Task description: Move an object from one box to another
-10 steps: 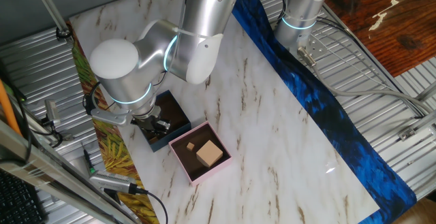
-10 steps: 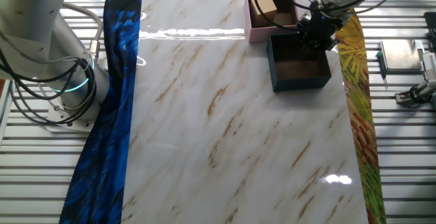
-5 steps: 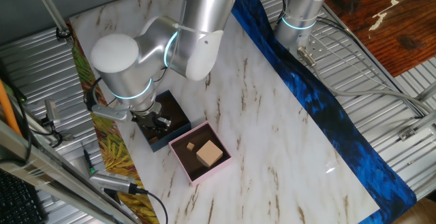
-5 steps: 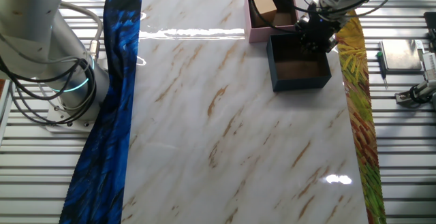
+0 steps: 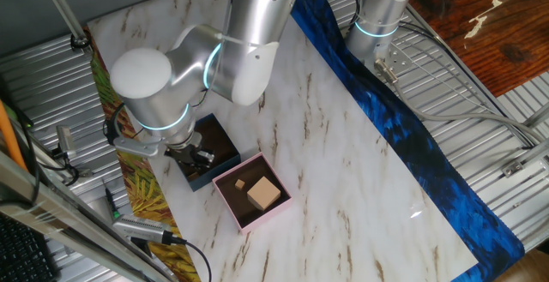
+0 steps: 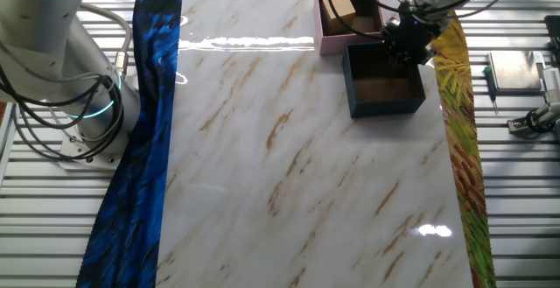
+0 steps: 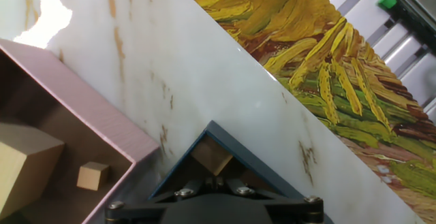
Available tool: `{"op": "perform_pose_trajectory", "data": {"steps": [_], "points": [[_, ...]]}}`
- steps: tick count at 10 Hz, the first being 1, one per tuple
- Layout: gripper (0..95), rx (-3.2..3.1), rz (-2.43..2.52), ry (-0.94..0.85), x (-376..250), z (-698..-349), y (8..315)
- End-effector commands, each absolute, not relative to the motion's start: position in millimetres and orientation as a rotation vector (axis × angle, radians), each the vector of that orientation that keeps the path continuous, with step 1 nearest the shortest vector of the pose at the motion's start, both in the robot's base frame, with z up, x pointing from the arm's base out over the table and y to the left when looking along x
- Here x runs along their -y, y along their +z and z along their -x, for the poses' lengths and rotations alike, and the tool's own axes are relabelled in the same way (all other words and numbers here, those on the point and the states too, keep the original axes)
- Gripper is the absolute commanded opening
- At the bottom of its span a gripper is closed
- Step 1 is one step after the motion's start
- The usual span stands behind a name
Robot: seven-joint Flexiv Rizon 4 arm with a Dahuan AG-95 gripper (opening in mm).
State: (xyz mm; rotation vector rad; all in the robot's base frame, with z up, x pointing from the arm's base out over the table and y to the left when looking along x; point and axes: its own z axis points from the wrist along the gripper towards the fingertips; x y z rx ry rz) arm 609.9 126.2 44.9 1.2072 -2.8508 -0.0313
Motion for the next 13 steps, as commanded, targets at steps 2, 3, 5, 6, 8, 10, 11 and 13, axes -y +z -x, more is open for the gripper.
{"op": "perform_pose_trajectory", "data": {"steps": [2,3,5,6,8,10,11,13], "points": [[0.0,2.893,-1.187,-0.009,-126,-611,44],[0.0,2.909,-1.185,-0.004,-126,-611,44],[0.0,2.951,-1.172,0.009,-126,-611,44],[0.0,2.956,-1.189,-0.005,-126,-611,44],[0.0,2.955,-1.185,-0.013,-126,-611,44],[0.0,2.943,-1.191,-0.04,-126,-611,44],[0.0,2.939,-1.198,-0.041,-126,-611,47],[0.0,2.929,-1.199,-0.048,-123,-612,67]]}}
